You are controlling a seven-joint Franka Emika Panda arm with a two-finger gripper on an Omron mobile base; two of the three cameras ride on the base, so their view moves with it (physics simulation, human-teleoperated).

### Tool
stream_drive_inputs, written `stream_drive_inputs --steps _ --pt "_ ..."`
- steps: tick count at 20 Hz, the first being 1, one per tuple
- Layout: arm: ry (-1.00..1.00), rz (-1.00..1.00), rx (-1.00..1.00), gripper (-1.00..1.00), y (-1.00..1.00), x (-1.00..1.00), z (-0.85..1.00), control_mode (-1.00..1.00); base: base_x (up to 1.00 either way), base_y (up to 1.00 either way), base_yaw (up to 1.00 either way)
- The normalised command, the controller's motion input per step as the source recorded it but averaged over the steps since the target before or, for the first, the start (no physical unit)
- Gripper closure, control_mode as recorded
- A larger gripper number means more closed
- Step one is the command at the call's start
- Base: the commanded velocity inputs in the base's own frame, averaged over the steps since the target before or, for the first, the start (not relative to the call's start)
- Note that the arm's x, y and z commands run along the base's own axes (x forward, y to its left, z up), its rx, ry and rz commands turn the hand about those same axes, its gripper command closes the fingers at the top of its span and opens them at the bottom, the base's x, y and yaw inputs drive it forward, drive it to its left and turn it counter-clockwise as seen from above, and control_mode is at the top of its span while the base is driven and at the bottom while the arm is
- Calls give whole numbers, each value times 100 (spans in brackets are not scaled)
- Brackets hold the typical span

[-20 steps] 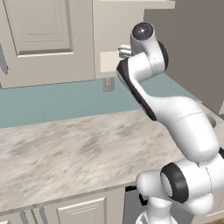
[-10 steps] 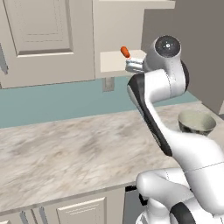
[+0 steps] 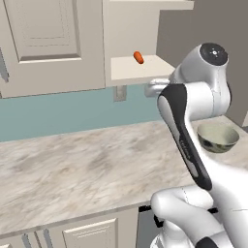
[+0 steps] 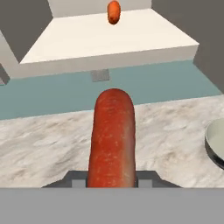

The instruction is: Pick the carrots from the cabinet and place them in one bowl. Pick the pear from the sink and place it in the other bowl.

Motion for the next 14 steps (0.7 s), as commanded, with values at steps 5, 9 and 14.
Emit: stream_drive_inputs --steps 5,9,14 --pt "5 8 -2 100 3 -76 -10 -100 0 0 0" --pt "1 0 0 100 -3 -88 -17 -100 0 0 0" --pt "7 -3 -3 100 -11 -89 -36 -100 0 0 0"
